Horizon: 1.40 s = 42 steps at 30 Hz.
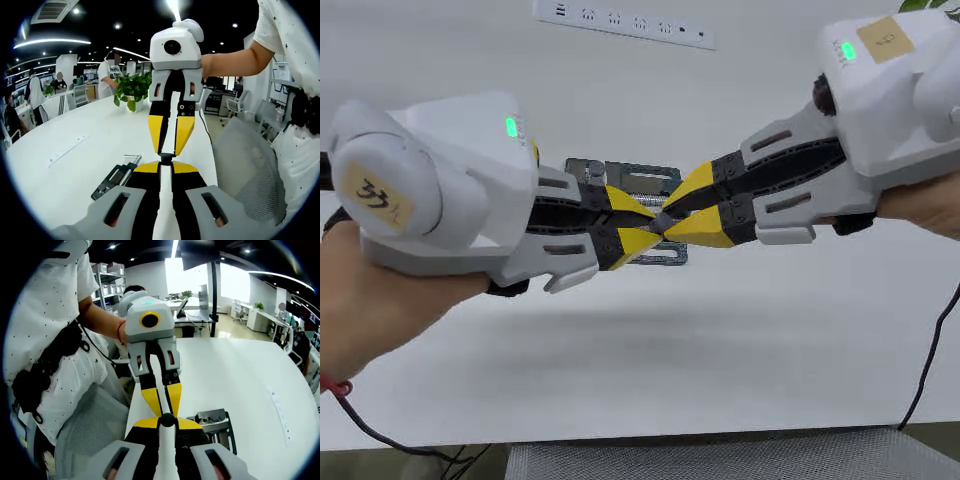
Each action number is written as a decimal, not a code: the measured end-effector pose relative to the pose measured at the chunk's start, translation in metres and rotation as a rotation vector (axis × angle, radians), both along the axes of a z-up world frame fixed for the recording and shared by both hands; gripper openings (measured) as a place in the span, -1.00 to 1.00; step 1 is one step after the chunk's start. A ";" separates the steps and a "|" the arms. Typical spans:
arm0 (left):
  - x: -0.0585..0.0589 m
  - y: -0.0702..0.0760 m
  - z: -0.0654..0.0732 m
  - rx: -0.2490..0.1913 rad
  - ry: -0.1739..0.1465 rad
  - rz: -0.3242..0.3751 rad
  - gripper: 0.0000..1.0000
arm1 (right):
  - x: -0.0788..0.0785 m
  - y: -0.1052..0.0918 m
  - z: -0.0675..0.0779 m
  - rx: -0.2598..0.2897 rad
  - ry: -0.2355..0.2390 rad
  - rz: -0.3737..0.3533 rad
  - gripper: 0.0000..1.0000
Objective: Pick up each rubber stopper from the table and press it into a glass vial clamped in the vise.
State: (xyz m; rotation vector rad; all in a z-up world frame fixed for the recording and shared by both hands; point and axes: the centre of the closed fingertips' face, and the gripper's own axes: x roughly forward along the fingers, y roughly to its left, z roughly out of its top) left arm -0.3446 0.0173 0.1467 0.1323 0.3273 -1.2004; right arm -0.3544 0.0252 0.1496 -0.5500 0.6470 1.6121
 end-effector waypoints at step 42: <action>0.017 0.071 -0.030 0.027 -0.011 0.162 -0.19 | 0.042 0.031 -0.020 -0.080 -0.039 -0.081 -0.89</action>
